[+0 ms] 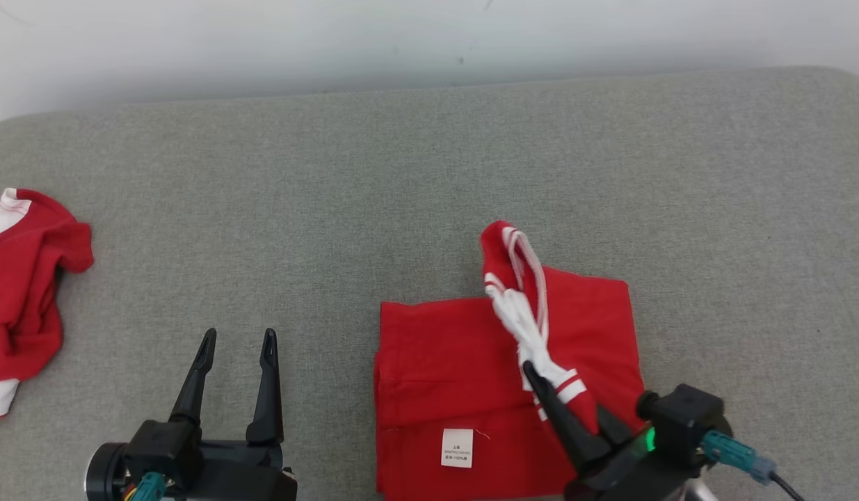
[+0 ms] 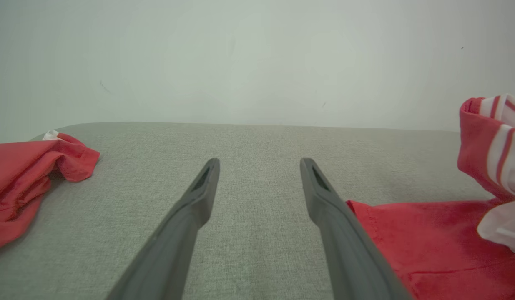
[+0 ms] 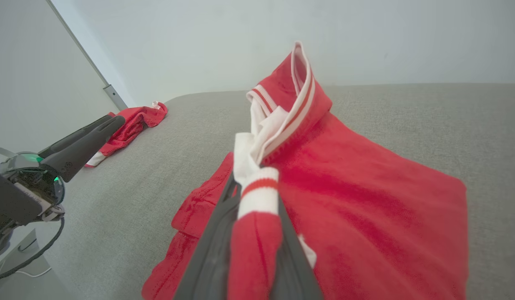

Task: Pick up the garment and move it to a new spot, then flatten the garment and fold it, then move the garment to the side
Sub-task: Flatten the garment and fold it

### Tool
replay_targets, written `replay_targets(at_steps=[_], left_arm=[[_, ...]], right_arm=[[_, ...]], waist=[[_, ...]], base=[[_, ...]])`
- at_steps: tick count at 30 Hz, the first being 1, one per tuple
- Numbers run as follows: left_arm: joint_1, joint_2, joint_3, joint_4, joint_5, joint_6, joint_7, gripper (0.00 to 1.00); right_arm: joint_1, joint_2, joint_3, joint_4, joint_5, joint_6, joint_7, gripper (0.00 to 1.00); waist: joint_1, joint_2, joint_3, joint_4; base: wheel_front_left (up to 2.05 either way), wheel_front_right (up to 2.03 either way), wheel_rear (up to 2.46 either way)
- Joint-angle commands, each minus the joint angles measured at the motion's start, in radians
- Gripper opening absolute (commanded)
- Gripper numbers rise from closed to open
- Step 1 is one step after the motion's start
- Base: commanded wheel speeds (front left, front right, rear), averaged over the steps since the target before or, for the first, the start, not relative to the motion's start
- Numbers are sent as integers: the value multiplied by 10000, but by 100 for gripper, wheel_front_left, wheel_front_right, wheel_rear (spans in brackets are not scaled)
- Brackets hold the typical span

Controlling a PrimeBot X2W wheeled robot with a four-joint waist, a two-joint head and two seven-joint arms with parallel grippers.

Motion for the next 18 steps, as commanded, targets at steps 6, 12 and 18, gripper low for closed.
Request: replay_targets(at_steps=[6,12,18], left_arm=[[-36,-80,28,89,111,-55,-70,100],[-102,-159,11,128,197,-139,-70,100],[-227,-243,-19,185,268,-206,-70,100]], right_arm=[[-382,386,921,731,444,-9,-97,0],[-735,730,1494,1647,879,-9,-557,0],[-1246,1105,2133,2505,1320,-9,-1025,0]], waist=[[0,-1,107,235],[0,-1,258,337],[0,-1,417,387]], base=[[0,0,0],[0,0,0],[0,0,0]])
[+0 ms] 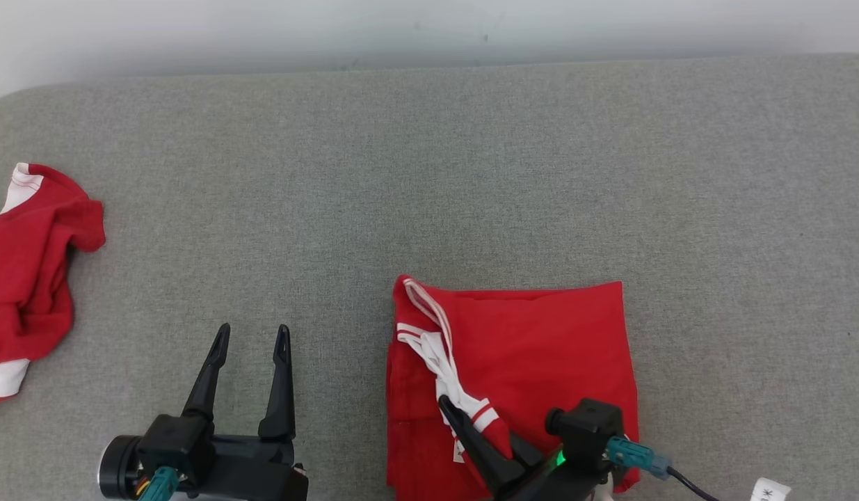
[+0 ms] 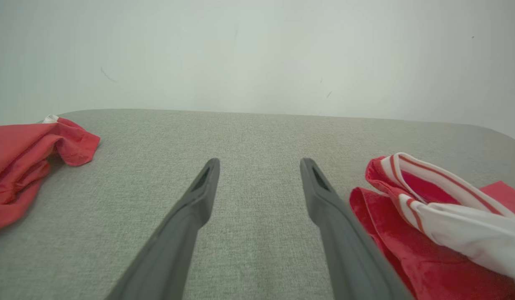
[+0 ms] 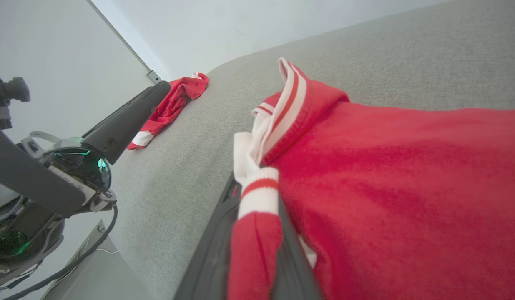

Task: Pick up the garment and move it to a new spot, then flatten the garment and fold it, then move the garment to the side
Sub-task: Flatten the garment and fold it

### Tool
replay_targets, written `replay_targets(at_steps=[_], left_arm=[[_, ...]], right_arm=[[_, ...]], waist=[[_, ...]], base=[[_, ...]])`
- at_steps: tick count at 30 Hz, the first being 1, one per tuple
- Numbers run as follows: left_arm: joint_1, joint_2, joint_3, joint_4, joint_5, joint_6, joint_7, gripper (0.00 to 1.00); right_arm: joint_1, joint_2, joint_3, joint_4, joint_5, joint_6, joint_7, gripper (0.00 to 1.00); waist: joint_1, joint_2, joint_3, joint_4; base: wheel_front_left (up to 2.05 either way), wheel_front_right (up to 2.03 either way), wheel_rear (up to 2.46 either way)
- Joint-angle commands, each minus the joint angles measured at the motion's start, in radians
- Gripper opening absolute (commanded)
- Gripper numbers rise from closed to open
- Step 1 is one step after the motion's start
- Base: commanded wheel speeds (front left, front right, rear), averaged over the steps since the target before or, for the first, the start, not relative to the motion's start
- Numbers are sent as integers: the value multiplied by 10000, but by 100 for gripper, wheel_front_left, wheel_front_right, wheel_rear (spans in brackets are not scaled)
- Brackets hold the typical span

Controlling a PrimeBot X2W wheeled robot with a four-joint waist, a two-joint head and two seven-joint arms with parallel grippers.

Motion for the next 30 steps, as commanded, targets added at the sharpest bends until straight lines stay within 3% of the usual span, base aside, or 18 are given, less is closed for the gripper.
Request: replay_targets(at_steps=[1,4,5,6,10,17,30], left_arm=[[-114,-29,5,33,88,-40,-70,100],[-156,-61,3,70,116,-67,-70,100],[-174,-71,6,90,124,-88,-70,100],[-201,-76,19,106,131,-116,-70,100],[-223,-111,82,151,153,-131,-70,100],[-159,-99,188,181,202,-134,-71,100],[89,100,423,-93,434,0,-52,100]], right_arm=[[-195,136,167,223,142,-5,-164,0],[-390,335,318,599,257,-5,-458,4],[-432,373,339,721,289,-5,-537,42],[-458,443,352,811,383,-5,-601,100],[-572,543,411,887,630,-4,-869,100],[-700,261,55,-44,986,-5,-1467,100],[89,-223,-4573,-1459,-1077,-5,-1598,100]], waist=[[0,-1,45,25],[0,-1,90,73],[0,-1,100,88],[0,-1,108,101],[0,-1,133,116],[0,-1,107,55],[0,-1,-332,-111]], base=[[0,0,0],[0,0,0],[0,0,0],[0,0,0],[0,0,0],[0,0,0],[0,0,0]])
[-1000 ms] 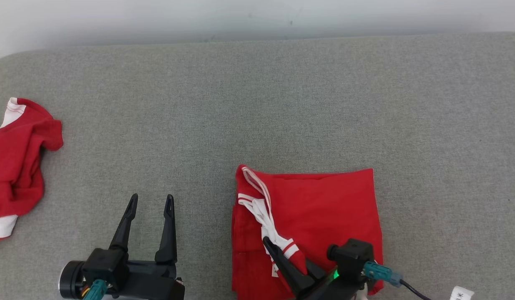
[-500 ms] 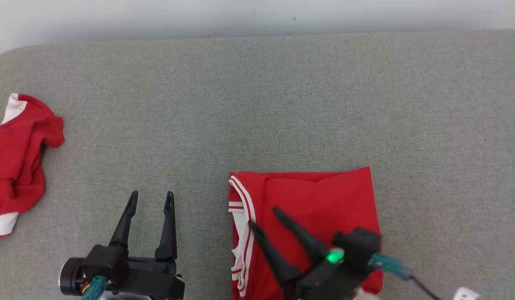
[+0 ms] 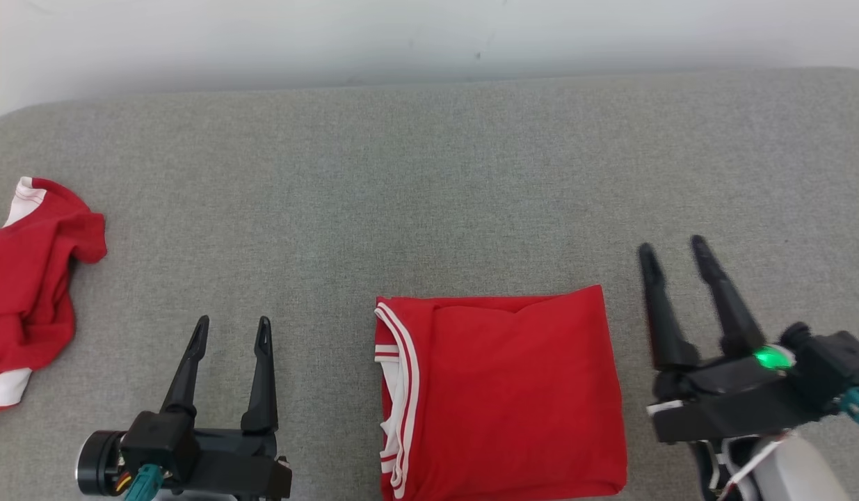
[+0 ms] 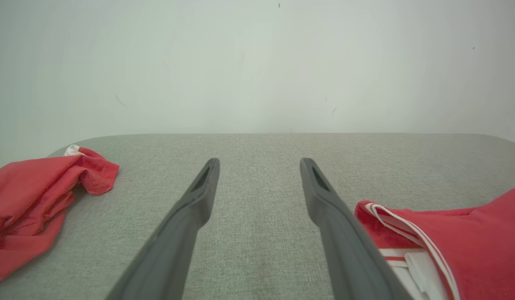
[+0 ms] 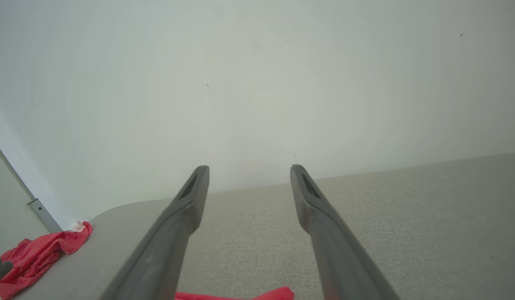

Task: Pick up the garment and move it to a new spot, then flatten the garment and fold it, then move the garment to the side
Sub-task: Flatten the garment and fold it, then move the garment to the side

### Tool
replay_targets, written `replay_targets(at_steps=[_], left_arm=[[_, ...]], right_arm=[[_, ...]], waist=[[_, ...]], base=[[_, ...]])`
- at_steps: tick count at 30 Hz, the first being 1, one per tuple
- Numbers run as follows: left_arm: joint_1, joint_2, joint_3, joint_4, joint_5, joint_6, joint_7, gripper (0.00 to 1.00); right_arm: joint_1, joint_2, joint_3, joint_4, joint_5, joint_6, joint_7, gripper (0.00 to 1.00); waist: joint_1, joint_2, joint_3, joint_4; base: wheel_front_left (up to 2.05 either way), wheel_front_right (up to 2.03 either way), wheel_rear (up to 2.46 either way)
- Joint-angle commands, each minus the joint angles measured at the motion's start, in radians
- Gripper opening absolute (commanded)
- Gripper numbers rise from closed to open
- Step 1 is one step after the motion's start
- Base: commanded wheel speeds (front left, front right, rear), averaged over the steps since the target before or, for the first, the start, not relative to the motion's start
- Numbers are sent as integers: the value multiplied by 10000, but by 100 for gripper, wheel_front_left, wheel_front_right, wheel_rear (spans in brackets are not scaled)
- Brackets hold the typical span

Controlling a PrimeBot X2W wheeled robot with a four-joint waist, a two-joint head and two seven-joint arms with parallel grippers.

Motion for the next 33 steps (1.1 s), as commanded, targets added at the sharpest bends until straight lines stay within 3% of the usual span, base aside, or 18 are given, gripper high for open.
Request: replay_targets(at_steps=[1,13,33], left_arm=[[181,74,53,-56,67,27,-29,100],[765,367,71,-522,170,230,119,100],[1472,590,14,-838,-25,378,486,100]], right_arm=[[196,-89,-279,-33,-217,-7,90,100],[1720,-367,-2202,-174,-1639,-7,778,100],[2652,-264,-1922,-372,-1775,-7,1203,100]], waist=[[0,-1,-74,-31],[0,-1,-649,-274],[0,-1,-1249,-266]], base=[[0,0,0],[0,0,0],[0,0,0]])
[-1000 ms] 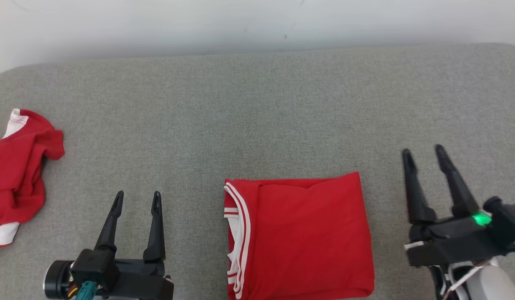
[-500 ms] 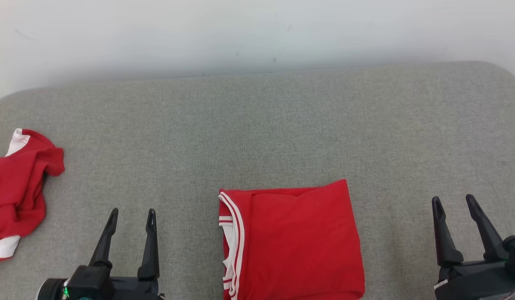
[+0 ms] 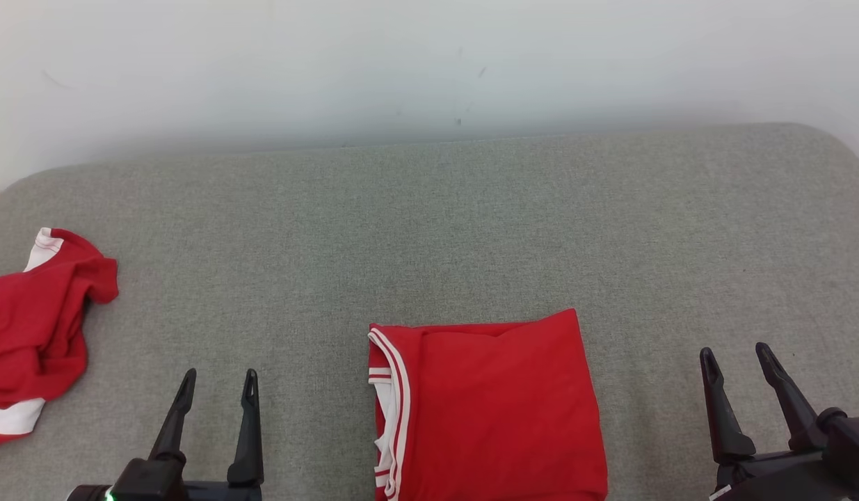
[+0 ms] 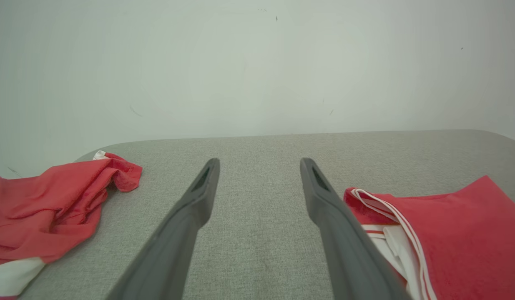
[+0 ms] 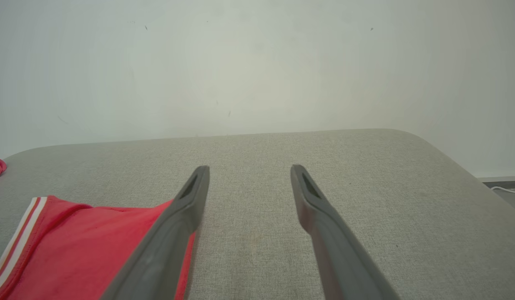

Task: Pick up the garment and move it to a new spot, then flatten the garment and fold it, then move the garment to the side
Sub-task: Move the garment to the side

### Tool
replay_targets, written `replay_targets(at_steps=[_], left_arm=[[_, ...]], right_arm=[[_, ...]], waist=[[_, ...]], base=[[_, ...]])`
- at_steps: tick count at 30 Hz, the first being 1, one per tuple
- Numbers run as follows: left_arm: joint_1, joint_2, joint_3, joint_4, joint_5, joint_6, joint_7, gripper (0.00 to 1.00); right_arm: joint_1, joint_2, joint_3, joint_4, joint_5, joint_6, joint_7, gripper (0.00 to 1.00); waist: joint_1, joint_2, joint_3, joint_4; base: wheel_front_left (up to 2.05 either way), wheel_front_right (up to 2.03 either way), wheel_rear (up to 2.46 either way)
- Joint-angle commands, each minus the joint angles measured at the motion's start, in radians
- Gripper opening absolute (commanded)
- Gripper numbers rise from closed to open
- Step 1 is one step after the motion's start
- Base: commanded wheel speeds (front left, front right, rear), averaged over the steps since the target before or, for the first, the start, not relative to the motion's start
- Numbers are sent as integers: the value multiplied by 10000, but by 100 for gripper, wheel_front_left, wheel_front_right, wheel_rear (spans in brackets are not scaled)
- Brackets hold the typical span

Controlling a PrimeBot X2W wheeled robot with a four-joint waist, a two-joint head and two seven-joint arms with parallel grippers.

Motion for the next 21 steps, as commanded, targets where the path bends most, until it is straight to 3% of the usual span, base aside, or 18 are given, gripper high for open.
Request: replay_targets(at_steps=[1,13,14,15,21], left_arm=[[117,59,0,-36,-28,34,6,100],[25,46,-114,-28,-51,87,-49,100],[2,51,-125,-36,-53,71,-59,100],[-27,54,-140,-44,-57,62,-64,100],[-248,-27,-266,-54,-48,41,-112,100]], right_arm=[[50,-18,6,-39,54,-7,-2,100],[-60,-1,-40,-128,25,-7,121,100],[-83,-33,-27,-120,71,-7,138,46],[-114,-59,-28,-118,124,-7,125,0],[-504,-110,561,189,375,-7,201,0]], waist=[[1,0,7,8],[1,0,75,176],[1,0,96,198],[1,0,130,229],[1,0,384,532]], base=[[0,0,0],[0,0,0],[0,0,0],[0,0,0],[0,0,0]])
